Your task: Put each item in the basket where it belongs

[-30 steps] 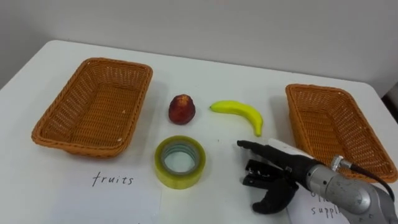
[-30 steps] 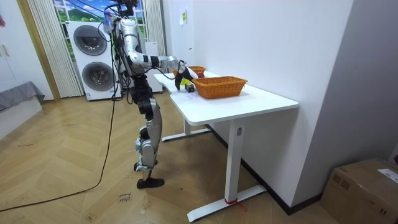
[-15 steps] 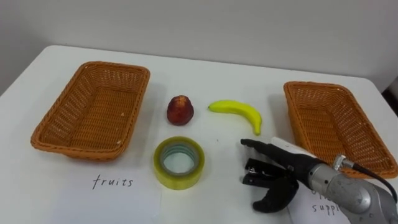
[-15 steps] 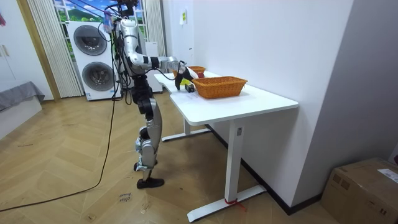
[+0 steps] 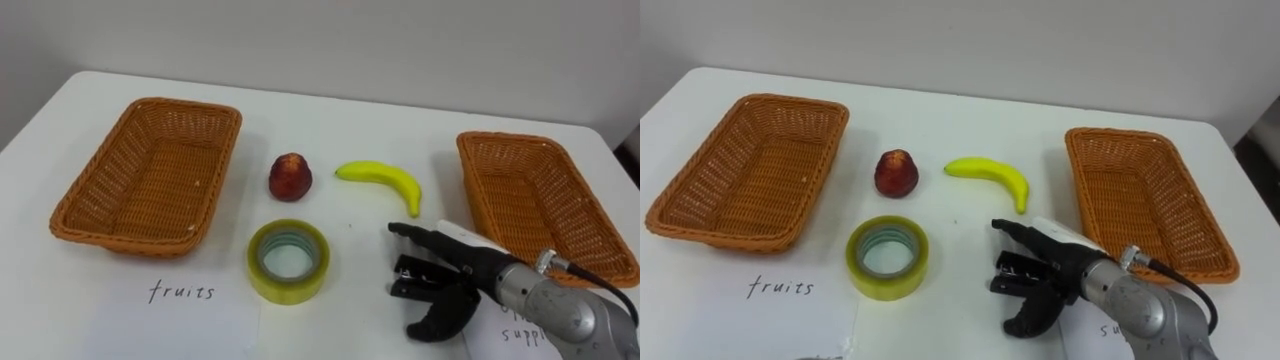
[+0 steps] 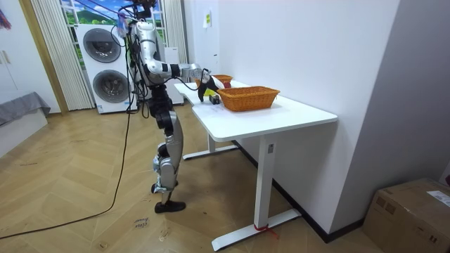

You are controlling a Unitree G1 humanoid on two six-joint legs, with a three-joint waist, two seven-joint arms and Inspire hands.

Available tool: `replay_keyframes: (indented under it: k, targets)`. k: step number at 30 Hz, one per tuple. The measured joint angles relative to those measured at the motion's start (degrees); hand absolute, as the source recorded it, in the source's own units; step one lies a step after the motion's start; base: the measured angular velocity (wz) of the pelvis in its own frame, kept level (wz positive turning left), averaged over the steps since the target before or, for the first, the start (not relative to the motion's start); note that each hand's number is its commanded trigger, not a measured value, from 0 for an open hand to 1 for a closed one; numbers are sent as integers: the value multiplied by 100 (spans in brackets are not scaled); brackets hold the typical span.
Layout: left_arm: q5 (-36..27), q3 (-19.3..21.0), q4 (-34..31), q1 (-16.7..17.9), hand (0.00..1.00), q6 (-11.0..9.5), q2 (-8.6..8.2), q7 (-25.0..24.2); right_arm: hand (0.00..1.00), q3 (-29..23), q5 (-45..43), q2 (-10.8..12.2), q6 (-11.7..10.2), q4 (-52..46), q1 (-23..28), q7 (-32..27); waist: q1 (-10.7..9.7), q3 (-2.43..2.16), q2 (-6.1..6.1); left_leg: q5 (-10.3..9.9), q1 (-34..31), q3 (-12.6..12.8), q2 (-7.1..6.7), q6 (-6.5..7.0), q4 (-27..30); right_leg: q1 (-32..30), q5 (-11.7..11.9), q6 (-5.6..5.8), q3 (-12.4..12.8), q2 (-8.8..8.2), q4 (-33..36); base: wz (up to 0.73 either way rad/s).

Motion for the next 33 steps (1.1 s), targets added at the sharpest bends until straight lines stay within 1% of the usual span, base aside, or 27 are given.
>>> replay_keyframes:
  k: [4, 10, 14, 15, 16, 17, 18, 22, 23, 26, 29, 33]
  targets:
    - [20, 20, -59, 2, 0, 67, -2, 0, 0, 0, -181, 2, 22, -24, -2, 74, 7, -13, -16, -1, -26, -5, -2, 2, 0, -13, -1, 2, -4, 3, -11, 0]
    - [22, 64, -253, -15, 0, 123, -5, 13, 0, 1, -198, 12, 73, 0, -7, 150, 19, -20, -14, -1, -4, -4, 0, 2, -1, -12, -1, 2, -7, 4, -11, 0]
    - [22, 64, -255, -16, 0, 180, -50, 24, 0, 11, -197, 15, 69, 159, -5, 84, 53, -25, -22, -1, 14, -3, 0, 2, 19, 0, -1, 1, -10, -3, -12, 0]
    - [22, 63, -258, -16, 0, 190, -55, 24, 2, 11, -196, 15, 69, 192, -11, 64, 60, -26, -22, -1, 11, -3, 0, 2, 26, 1, -1, 2, -12, -6, -15, 0]
    - [23, 63, -278, -12, 0, 213, -62, 24, 59, 10, -195, 15, 70, 240, -19, 22, 74, -27, -24, -1, 7, -5, 0, 3, 27, 1, -1, 2, -15, -7, -14, 0]
    - [27, 63, -305, -10, 0, 246, -64, 22, 85, 6, -195, 14, 80, 272, -22, -4, 81, -27, -24, -1, 3, -9, 0, 4, 27, 5, -1, 1, -19, -7, -13, 0]
    - [28, 63, -321, -8, 0, 265, -64, 21, 100, 5, -195, 14, 83, 291, -22, -22, 82, -27, -23, -1, -1, -10, 0, 4, 26, 10, -1, 1, -21, -7, -11, 0]
    - [28, 63, -382, -12, 0, 314, -63, 11, 100, 15, -210, 15, 82, 351, -25, -260, 79, -35, -10, 1, 6, -16, 0, 7, 34, 29, 1, 0, -21, -7, -6, 0]
    - [28, 63, -398, -12, 0, 316, -64, 6, 100, 16, -298, 15, 82, 370, -58, -399, 78, -36, -8, 1, 8, -16, 0, 8, 36, 33, 2, 0, -20, -7, -4, 0]
    - [28, 62, -443, -14, 0, 318, -63, 4, 100, 50, -509, 16, 82, 468, -167, -543, 81, -37, -7, 1, 8, -24, -2, 8, 37, 41, 4, 2, -22, -7, -5, 1]
    - [26, 60, -447, -20, 0, 318, -60, 1, 100, 113, -835, 28, 82, 551, -206, -812, 81, -38, -3, 0, 9, -50, -5, 9, 36, 85, 8, 8, -61, -8, -11, 7]
    - [27, 60, -447, -31, 0, 317, -61, -5, 100, 118, -905, 86, 86, 744, -325, -1069, 80, -38, -2, -1, 7, -65, -4, 10, 30, 95, 8, 9, -83, -7, -21, 4]
